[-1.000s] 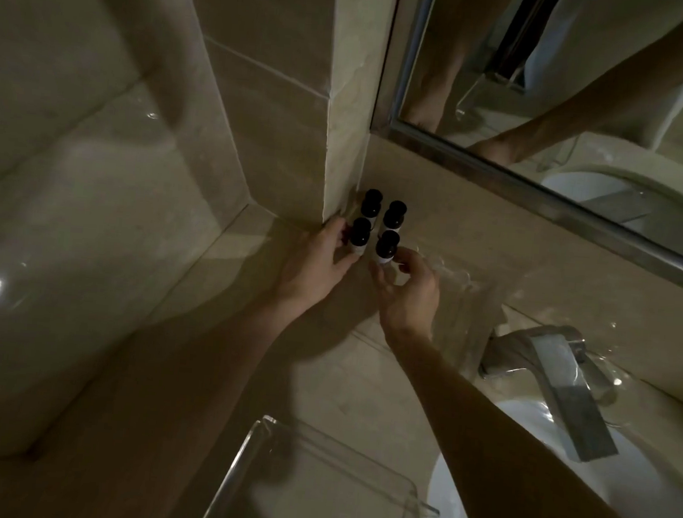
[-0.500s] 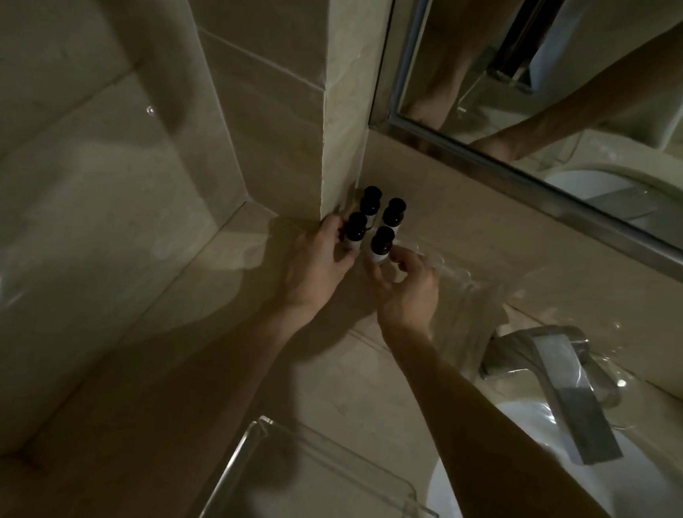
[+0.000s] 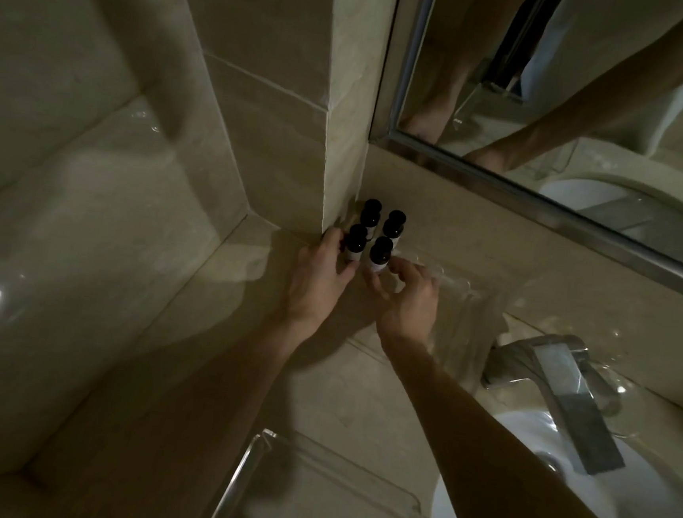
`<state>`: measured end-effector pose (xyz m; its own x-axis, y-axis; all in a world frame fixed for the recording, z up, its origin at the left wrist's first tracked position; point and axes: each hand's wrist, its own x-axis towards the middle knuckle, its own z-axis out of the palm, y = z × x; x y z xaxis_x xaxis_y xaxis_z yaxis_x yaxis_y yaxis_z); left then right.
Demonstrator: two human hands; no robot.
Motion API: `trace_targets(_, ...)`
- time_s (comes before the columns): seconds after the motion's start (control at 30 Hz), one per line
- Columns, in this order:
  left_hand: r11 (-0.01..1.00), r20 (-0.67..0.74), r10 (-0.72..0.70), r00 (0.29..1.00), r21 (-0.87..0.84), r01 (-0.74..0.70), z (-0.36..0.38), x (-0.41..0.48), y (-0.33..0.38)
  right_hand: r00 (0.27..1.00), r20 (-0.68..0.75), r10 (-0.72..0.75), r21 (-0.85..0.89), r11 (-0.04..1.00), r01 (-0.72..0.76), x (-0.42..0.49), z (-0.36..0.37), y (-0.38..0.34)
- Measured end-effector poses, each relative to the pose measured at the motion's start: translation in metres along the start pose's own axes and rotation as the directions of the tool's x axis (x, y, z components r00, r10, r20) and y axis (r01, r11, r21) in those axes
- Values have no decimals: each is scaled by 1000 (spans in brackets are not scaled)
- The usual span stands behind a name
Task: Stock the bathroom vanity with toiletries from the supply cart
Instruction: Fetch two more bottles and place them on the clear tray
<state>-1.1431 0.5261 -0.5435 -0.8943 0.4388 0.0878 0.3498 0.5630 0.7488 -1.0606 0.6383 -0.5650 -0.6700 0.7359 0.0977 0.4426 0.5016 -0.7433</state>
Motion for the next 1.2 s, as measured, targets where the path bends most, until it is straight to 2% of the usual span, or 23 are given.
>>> trace_targets(0.37,999,69,-9,998,41,7,-7,-2,6,998,62,23,-38,999,-21,0,-5,-4)
trace_targets(0.53,994,136,-70,988,94,58,-24,-18,13,983,157,90,20,995,-94,-5,-22,-10)
trace_targets(0.63,988,172,-112,979,128,91,-39,-23,15,954,265,142,40,987,-158,-8,-45,-15)
trace_targets(0.77,980,162,-124,979,173,96,-64,-23,39,916,362,172,45,979,-201,-12,-78,-20)
trace_targets(0.87,983,137,-47,989,180,22,-80,-28,65,928,332,172,55,978,-200,-17,-107,-27)
trace_targets(1.0,990,187,46,981,125,-71,-90,-39,102,942,283,179,129,966,-223,-31,-150,-40)
trace_targets(1.13,973,282,142,949,139,-186,-90,-52,161,961,207,182,157,964,-216,-48,-208,-46)
trace_targets(1.2,970,329,194,924,79,-231,-85,-61,197,969,161,189,175,961,-217,-59,-245,-46)
